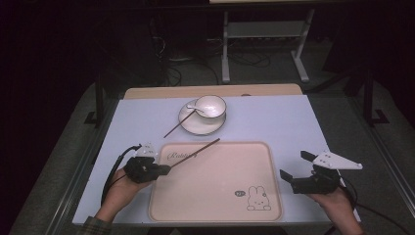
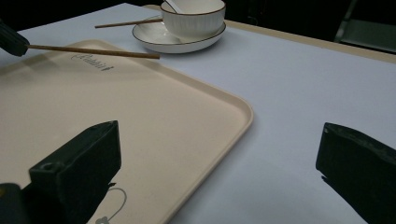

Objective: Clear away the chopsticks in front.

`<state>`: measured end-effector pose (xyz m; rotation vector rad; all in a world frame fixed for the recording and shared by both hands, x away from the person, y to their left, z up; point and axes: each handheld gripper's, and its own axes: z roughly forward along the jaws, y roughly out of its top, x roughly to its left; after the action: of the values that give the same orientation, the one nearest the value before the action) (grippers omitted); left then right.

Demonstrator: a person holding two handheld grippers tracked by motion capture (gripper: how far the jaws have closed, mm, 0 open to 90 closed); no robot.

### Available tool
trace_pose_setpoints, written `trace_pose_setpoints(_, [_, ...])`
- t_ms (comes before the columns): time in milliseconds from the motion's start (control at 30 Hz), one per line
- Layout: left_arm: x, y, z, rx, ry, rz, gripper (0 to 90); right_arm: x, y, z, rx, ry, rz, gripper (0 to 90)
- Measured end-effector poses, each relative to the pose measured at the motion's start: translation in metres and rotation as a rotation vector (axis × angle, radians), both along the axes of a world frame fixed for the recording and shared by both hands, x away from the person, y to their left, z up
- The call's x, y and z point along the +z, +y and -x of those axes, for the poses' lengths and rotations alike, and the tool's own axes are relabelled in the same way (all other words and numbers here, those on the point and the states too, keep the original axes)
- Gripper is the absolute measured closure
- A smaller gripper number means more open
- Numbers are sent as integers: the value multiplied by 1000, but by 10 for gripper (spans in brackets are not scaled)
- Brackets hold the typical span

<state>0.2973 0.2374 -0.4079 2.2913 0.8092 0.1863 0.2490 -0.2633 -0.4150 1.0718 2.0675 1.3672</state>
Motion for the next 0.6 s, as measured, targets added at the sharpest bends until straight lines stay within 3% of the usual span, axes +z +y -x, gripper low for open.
trace_pose_setpoints(367, [-14,-6,-5,-17,44,-8,856,0,1,0,1,-1,0,0])
trace_pose_setpoints(600, [-22,-11,-5,-28,65,-45,852,0,0,0,0,1,-1,0])
